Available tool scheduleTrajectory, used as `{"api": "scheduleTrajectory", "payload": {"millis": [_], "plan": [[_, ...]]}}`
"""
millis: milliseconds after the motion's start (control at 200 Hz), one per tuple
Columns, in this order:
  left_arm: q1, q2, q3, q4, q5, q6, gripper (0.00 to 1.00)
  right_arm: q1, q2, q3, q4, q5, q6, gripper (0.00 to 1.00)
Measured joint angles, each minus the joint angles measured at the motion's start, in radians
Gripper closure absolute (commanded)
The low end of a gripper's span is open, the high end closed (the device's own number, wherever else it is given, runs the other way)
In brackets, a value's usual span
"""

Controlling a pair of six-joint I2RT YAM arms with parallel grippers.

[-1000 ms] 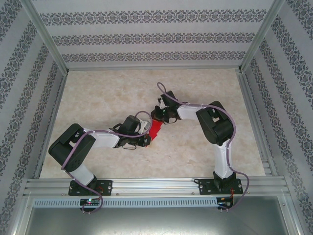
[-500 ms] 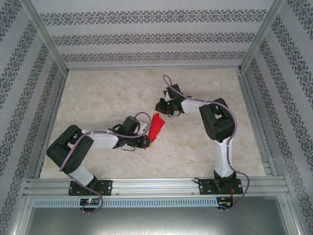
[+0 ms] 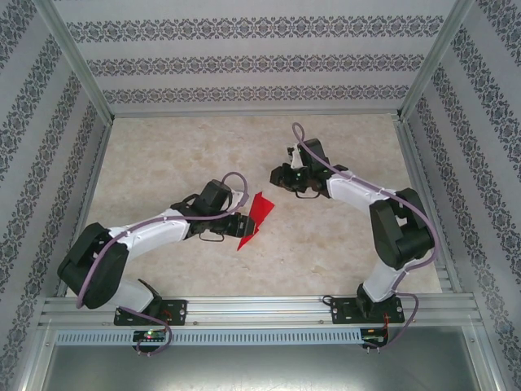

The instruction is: Fold a paper plane with a square sheet of paper (pick it up from the middle)

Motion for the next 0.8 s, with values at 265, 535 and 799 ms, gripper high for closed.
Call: {"api": "scheduleTrajectory", "payload": {"millis": [265,535,799], "plan": [[-0.053,0.052,0.07,-0.125,-0.115,0.026,0.43,0.0,-0.117,-0.134,-0.038,-0.001,-0.022,0.67],[-0.083,0.166,0.124,-0.174,-0.239,0.043,0.54,0.0,-0.189,-0.224,-0.044,0.0,-0.021,0.65],[-0.084,0.227,0.141,-0.182,-0.286,0.051,0.66,0.0,-0.224,-0.269,-0.044,0.0,-0.021,0.65]]}}
